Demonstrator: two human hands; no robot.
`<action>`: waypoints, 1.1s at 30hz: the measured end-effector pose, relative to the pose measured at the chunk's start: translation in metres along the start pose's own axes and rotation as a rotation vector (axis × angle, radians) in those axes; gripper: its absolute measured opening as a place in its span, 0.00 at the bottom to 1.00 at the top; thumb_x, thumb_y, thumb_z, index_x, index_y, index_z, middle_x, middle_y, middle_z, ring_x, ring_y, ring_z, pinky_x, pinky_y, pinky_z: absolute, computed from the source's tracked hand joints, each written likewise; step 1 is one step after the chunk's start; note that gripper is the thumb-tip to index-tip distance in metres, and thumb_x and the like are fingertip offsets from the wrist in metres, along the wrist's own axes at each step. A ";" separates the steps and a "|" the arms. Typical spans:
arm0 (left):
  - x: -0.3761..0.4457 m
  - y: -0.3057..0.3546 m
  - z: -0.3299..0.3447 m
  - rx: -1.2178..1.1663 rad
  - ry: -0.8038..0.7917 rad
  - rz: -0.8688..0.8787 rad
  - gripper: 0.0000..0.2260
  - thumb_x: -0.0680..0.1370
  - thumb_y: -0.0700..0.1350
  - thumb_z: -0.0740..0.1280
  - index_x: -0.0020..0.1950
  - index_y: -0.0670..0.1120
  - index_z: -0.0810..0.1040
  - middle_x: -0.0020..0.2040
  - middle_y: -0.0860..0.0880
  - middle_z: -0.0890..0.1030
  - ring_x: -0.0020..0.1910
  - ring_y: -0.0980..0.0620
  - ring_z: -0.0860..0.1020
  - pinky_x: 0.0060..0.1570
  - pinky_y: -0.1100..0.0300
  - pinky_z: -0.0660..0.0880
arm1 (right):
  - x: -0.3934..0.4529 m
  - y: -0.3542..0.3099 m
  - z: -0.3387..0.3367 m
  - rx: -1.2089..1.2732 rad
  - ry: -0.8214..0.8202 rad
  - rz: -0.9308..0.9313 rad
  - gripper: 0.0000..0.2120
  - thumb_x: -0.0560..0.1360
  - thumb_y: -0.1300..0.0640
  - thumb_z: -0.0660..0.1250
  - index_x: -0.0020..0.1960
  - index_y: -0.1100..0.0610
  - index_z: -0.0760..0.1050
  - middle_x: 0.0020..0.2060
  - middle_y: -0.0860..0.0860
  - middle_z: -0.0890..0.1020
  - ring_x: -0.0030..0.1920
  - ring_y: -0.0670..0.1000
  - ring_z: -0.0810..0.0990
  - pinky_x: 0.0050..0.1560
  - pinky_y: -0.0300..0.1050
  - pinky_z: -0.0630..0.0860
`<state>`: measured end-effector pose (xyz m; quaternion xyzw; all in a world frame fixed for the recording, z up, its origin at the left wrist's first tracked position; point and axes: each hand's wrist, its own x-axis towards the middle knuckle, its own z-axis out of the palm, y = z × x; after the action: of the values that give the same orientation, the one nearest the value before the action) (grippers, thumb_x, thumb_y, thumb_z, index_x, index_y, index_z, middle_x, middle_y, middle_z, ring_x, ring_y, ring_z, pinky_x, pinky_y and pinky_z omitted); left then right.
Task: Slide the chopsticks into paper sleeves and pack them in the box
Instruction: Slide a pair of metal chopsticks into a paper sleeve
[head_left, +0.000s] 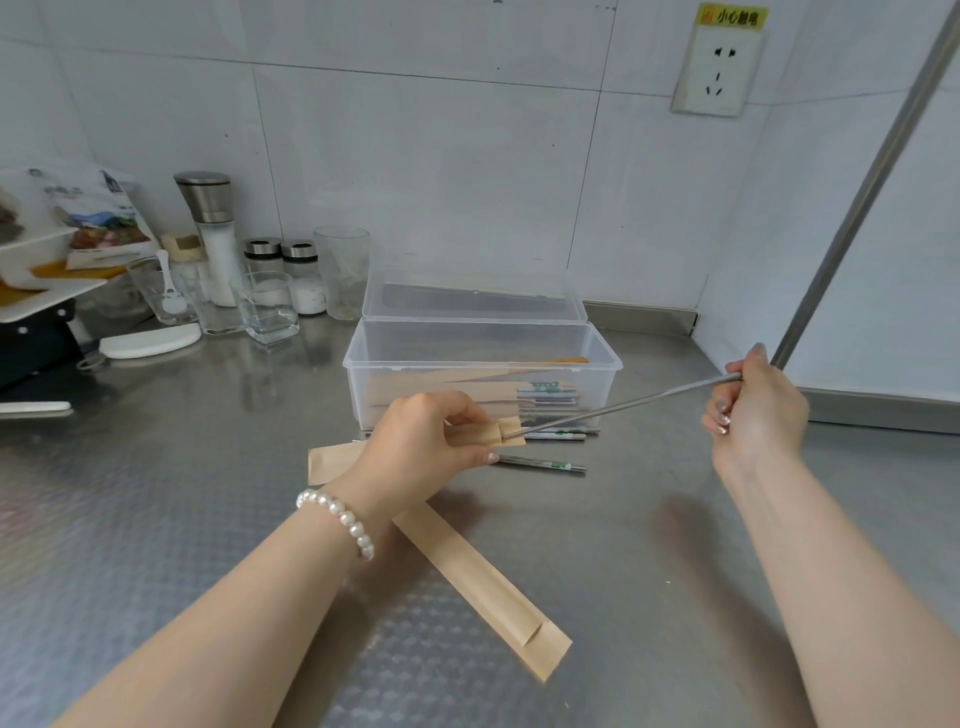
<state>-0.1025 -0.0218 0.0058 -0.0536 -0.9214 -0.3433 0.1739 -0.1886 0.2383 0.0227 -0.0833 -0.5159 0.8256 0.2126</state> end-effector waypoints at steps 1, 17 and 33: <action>0.000 0.000 0.000 -0.002 0.002 0.000 0.11 0.66 0.46 0.76 0.45 0.52 0.80 0.36 0.62 0.76 0.39 0.58 0.73 0.44 0.62 0.71 | -0.001 0.000 0.001 -0.006 -0.021 0.012 0.16 0.80 0.52 0.56 0.36 0.56 0.66 0.13 0.47 0.63 0.15 0.45 0.55 0.20 0.32 0.51; 0.000 0.005 -0.002 -0.050 0.078 0.001 0.12 0.65 0.42 0.76 0.47 0.48 0.82 0.37 0.57 0.78 0.40 0.56 0.75 0.42 0.67 0.68 | -0.033 0.020 0.020 -0.279 -0.676 0.328 0.09 0.68 0.57 0.66 0.40 0.64 0.76 0.17 0.50 0.66 0.19 0.44 0.60 0.21 0.35 0.54; -0.003 0.008 -0.001 -0.068 0.016 0.014 0.10 0.66 0.43 0.76 0.45 0.49 0.82 0.37 0.56 0.79 0.36 0.59 0.73 0.41 0.68 0.70 | -0.047 0.022 0.024 -0.438 -0.811 0.343 0.15 0.61 0.57 0.69 0.43 0.67 0.77 0.19 0.50 0.70 0.20 0.44 0.64 0.22 0.34 0.57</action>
<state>-0.0978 -0.0160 0.0103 -0.0635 -0.9074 -0.3737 0.1818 -0.1604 0.1897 0.0096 0.1185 -0.6973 0.6869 -0.1667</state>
